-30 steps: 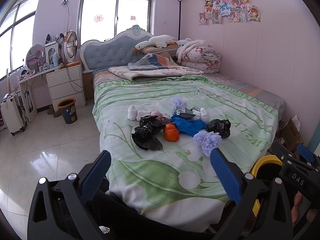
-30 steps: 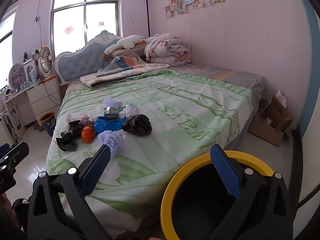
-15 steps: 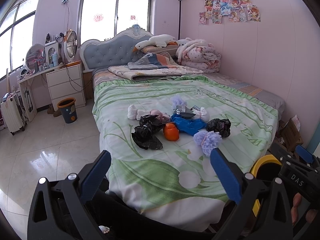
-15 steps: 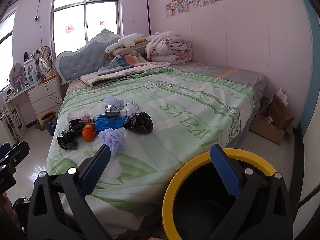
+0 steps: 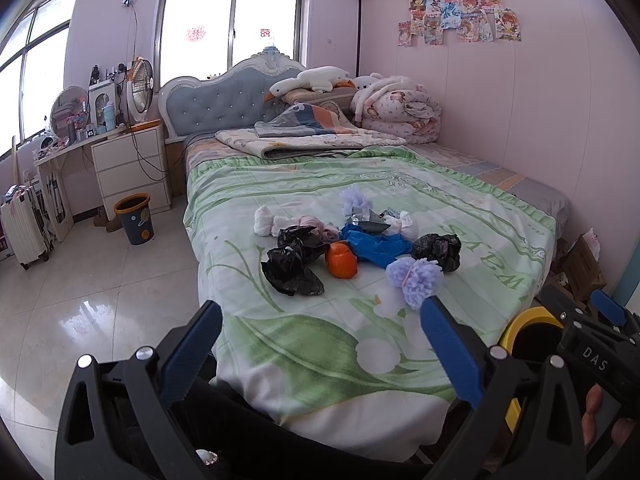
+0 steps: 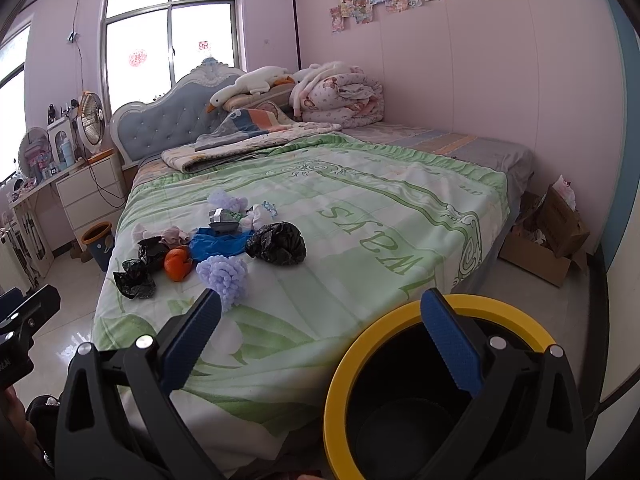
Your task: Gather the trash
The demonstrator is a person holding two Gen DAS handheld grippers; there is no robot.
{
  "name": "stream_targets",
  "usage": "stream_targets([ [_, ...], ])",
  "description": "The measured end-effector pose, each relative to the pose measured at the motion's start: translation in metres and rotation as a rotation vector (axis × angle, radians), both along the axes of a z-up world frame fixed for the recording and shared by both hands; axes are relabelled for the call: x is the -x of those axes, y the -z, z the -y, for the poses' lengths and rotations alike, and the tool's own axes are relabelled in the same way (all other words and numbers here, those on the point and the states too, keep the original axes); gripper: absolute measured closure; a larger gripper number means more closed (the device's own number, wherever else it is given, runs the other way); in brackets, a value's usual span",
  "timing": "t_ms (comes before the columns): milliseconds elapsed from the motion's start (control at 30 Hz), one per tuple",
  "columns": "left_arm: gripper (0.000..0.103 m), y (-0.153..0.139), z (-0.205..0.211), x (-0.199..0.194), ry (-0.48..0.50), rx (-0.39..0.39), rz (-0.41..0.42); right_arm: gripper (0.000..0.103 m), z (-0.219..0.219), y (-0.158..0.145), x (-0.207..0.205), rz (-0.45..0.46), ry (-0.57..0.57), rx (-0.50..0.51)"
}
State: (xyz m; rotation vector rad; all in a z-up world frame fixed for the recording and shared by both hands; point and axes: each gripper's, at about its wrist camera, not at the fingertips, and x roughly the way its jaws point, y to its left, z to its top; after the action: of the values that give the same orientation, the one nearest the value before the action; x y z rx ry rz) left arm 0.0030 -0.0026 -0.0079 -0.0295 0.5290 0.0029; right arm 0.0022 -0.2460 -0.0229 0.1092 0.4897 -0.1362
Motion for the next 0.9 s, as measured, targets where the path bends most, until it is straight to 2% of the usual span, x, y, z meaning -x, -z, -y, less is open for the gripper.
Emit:
stream_targets([
  [900, 0.007, 0.0082, 0.0025, 0.0055, 0.006, 0.003, -0.011, 0.007, 0.0004, 0.0022, 0.0017, -0.002, -0.009, -0.018],
])
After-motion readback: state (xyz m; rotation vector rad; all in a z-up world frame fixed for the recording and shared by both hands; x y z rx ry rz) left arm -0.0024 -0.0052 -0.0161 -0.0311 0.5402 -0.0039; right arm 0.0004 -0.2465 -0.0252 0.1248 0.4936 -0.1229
